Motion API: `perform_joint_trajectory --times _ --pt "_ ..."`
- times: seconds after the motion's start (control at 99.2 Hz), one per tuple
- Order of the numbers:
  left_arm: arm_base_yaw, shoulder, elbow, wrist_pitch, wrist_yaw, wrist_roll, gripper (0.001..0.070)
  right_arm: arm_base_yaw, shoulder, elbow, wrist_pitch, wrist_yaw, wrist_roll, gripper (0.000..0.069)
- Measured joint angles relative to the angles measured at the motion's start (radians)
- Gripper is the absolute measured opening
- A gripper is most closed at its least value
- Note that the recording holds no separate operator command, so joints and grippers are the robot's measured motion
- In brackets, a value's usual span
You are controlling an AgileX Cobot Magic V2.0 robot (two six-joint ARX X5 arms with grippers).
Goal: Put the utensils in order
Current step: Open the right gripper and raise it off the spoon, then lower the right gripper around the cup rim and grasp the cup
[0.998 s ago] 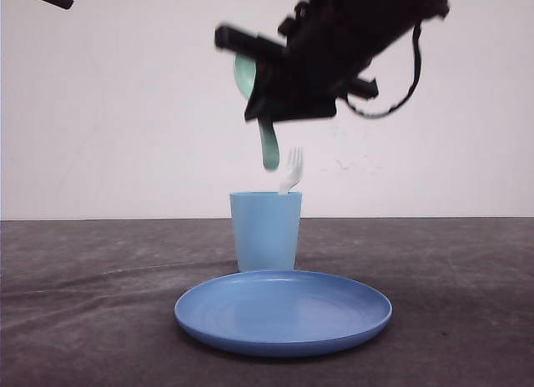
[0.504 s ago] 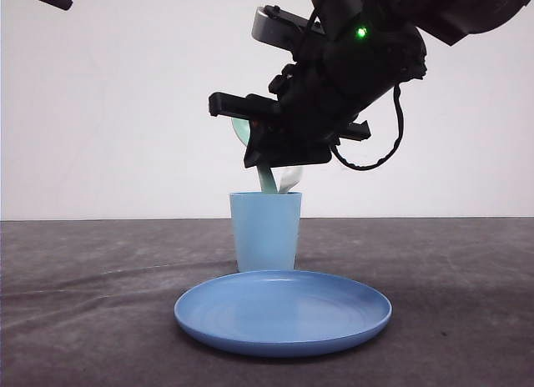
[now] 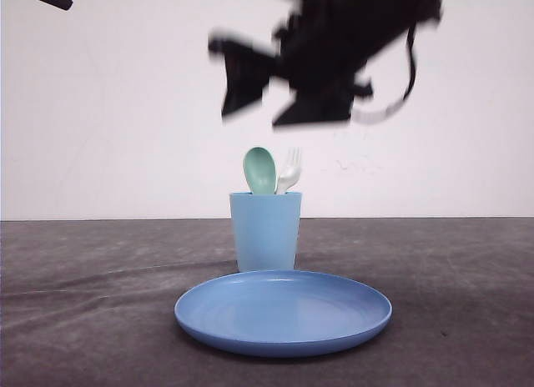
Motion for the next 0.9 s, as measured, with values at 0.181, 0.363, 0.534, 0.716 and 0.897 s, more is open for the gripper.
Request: perform_joint_trajectory --times 0.181,0.363,0.534,0.716,0.897 --pt "0.0 0.0 0.0 0.0 0.0 0.0 0.0273 0.039 -0.159 0.0 -0.259 0.0 0.023 0.0428" --pt "0.0 0.0 0.0 0.0 0.0 0.0 0.0273 0.05 -0.187 0.0 -0.532 0.0 0.099 0.0645" --pt "0.0 0.0 0.0 0.0 0.0 0.0 0.0273 0.048 -0.145 0.0 -0.618 0.012 0.157 0.068" --pt "0.0 0.0 0.0 0.0 0.0 0.0 0.0273 0.048 -0.061 0.0 -0.558 0.021 0.188 0.068" --pt "0.0 0.0 0.0 0.0 0.0 0.0 0.0273 0.033 0.039 0.0 -0.449 0.023 0.204 0.068"
